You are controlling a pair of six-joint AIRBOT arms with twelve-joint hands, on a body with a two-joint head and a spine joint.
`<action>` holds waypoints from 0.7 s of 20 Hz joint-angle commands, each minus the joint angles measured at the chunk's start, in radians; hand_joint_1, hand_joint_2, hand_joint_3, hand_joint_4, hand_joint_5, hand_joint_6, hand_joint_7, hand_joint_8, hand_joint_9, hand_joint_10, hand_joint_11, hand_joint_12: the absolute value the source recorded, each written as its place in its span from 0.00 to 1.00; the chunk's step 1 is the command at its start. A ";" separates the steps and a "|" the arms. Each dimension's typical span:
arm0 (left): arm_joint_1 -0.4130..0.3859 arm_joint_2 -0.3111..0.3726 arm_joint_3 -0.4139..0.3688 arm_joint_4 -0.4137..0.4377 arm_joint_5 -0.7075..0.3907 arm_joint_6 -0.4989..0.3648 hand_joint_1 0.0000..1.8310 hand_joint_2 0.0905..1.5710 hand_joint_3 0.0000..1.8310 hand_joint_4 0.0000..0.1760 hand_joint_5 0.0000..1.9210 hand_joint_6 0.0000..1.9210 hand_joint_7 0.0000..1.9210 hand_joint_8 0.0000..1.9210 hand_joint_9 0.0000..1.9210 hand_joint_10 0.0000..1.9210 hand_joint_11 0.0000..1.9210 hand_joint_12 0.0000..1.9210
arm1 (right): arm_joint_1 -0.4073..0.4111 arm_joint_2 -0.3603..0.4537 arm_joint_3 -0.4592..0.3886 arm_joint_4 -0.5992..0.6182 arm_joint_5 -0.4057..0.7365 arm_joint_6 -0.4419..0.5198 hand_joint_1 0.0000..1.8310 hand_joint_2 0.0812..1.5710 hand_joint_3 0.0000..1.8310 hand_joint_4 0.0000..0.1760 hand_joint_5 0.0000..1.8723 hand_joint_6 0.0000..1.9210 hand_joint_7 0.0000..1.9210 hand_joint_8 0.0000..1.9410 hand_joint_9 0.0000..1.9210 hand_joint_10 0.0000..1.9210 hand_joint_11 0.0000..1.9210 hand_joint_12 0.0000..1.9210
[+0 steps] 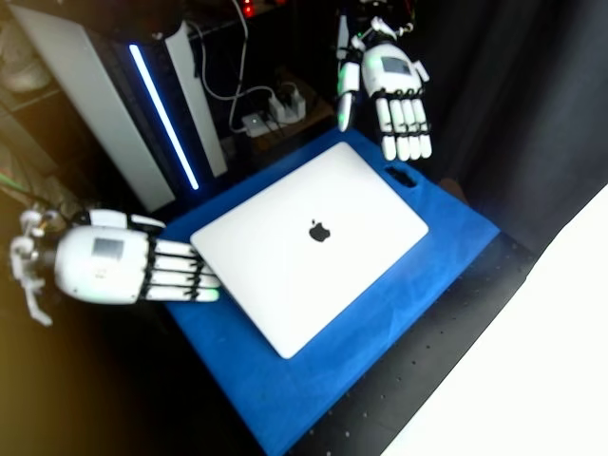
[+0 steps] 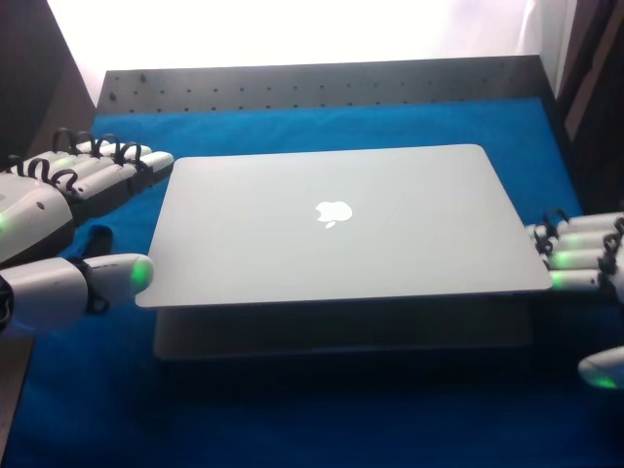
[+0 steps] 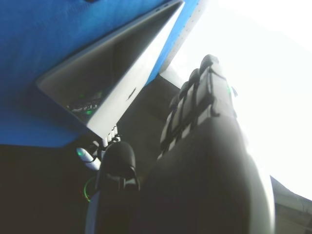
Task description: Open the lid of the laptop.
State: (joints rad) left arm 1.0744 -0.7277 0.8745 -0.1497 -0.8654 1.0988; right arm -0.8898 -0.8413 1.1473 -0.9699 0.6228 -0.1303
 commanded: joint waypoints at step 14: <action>0.008 -0.006 0.002 -0.021 -0.125 -0.003 0.00 0.99 0.01 0.00 0.00 0.00 0.00 0.00 0.00 0.00 0.00 0.00 | 0.035 -0.026 -0.029 0.065 0.116 0.006 0.00 0.88 0.00 0.00 0.00 0.00 0.00 0.00 0.00 0.00 0.00 0.00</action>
State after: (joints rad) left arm 1.0901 -0.7338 0.8761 -0.1658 -0.8700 1.0992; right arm -0.8688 -0.8597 1.1255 -0.9535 0.6292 -0.1299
